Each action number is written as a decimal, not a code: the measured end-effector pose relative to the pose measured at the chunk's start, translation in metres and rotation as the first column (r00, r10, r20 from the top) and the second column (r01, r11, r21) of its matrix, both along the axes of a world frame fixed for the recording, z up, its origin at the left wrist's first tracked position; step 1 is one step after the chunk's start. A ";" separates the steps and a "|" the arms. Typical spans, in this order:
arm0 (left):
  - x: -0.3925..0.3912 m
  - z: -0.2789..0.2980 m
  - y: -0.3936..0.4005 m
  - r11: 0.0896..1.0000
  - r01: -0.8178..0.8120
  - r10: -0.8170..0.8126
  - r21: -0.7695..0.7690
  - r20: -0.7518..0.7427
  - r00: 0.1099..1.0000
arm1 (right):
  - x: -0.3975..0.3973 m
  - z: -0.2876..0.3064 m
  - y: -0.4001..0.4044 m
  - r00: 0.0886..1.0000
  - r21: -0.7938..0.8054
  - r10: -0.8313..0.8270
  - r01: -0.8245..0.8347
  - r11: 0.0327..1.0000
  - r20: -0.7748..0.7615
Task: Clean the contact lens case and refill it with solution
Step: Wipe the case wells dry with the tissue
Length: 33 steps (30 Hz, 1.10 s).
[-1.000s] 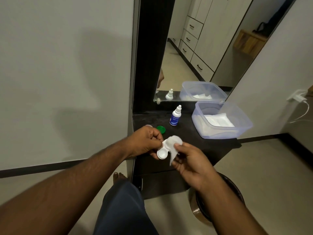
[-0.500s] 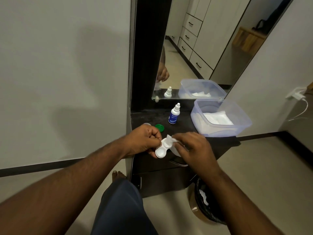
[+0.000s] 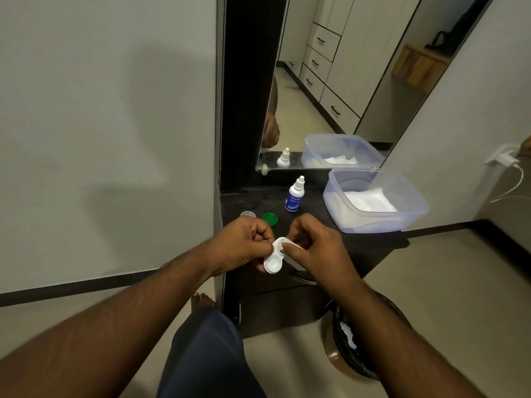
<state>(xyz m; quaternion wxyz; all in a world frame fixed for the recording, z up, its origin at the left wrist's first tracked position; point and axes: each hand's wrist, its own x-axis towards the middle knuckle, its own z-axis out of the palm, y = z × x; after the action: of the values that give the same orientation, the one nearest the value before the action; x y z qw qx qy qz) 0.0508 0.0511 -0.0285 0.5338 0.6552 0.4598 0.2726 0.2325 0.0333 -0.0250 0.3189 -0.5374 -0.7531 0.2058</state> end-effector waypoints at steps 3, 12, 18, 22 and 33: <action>0.000 0.002 -0.001 1.000 -0.008 0.008 -0.015 0.014 1.000 | 0.000 0.015 0.007 0.961 -0.025 0.105 -0.102 0.994 0.255; 0.002 0.002 -0.004 0.999 -0.052 0.052 -0.001 0.028 0.998 | -0.018 -0.010 -0.005 0.948 -0.039 -0.314 0.313 0.949 -0.045; 0.004 0.002 -0.005 0.995 -0.097 0.097 -0.011 0.028 0.995 | -0.033 -0.021 -0.015 0.883 0.019 -0.441 0.450 0.893 -0.161; 0.005 0.003 -0.003 0.995 -0.091 0.092 -0.036 0.020 0.996 | -0.015 -0.023 -0.017 0.952 0.166 -0.267 0.291 0.942 -0.152; 0.004 0.007 -0.003 0.997 -0.072 0.072 -0.027 -0.019 0.997 | 0.016 -0.004 0.008 0.828 0.449 0.164 -0.445 0.775 0.537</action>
<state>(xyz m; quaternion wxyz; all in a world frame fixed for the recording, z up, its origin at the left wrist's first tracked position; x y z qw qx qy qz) 0.0546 0.0485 -0.0214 0.5286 0.6331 0.4916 0.2793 0.2483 0.0409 -0.0292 0.2308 -0.3204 -0.9124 -0.1082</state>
